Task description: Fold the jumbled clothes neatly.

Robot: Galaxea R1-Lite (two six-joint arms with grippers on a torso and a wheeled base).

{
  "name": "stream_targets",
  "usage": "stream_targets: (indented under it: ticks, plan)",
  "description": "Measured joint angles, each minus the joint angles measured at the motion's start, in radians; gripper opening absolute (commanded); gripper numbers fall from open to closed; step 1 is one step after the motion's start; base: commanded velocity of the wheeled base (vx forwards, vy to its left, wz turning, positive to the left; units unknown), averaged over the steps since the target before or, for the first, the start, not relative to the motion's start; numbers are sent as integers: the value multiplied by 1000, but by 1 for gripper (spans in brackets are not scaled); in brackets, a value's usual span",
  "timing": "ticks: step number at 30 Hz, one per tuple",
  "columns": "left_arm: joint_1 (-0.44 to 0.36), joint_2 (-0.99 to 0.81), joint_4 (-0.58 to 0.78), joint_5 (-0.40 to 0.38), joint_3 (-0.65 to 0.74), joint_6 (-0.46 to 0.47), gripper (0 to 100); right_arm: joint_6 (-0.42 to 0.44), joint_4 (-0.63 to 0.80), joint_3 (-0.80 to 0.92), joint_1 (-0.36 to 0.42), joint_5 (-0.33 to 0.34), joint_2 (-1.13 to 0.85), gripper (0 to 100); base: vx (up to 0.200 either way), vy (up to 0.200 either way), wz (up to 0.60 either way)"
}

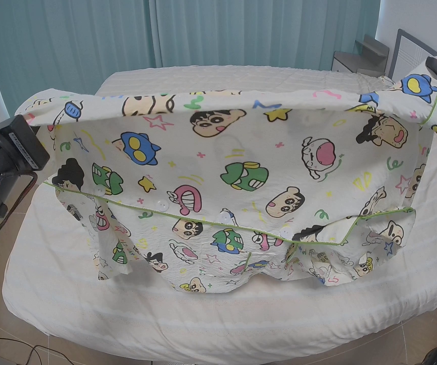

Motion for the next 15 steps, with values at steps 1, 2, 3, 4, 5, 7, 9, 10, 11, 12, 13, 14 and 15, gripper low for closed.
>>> stream_targets:
  ticks: [1, 2, 3, 4, 5, 7, 9, 10, 11, 12, 13, 14, 15]
  plan:
    - [0, 0, 0, 0, 0, 1, 0, 0, 0, 0, -1, 0, 0, 0, 0, -200, 0]
    - [0, 0, 0, 0, 0, 2, 0, 0, 0, 0, -3, 0, 0, 0, 0, -200, 0]
    - [0, 0, 0, 0, 0, 4, 0, 0, 0, 0, -4, 0, 0, 0, 0, -200, 0]
    - [0, 1, 0, 0, -2, 4, 0, 0, 0, -1, -4, 0, 0, 0, 0, -200, 0]
    - [0, 1, 0, 0, -3, 4, 0, 0, 0, -1, -5, 0, 0, 0, 0, -200, 0]
    - [0, 1, 0, 0, -5, 5, 0, 0, 0, -1, -5, 0, 0, 0, 0, -200, 0]
    - [0, 1, 0, 0, -6, 5, 0, 0, 0, -1, -7, 0, 0, 0, 0, -200, 0]
    - [0, 1, 0, 0, -7, 5, 0, 0, 0, -1, -9, 0, 0, 0, 0, -200, 0]
    - [0, 2, 0, 0, -8, 5, 0, 0, 0, -2, -11, 0, 0, 0, 0, -200, 0]
    - [0, 2, 0, 0, -9, 5, 0, 0, 0, -4, -15, 0, 0, 0, 0, -200, 0]
    - [0, 2, 0, 1, -9, 5, 0, 0, -1, -6, -18, 1, 0, 0, 0, -200, 0]
    - [0, 2, 0, 1, -9, 5, 0, 0, -1, -7, -21, 1, 0, 0, 0, -200, 0]
    - [0, 2, 0, 1, -10, 6, 0, 0, -1, -8, -23, 1, 0, 0, 0, -200, 0]
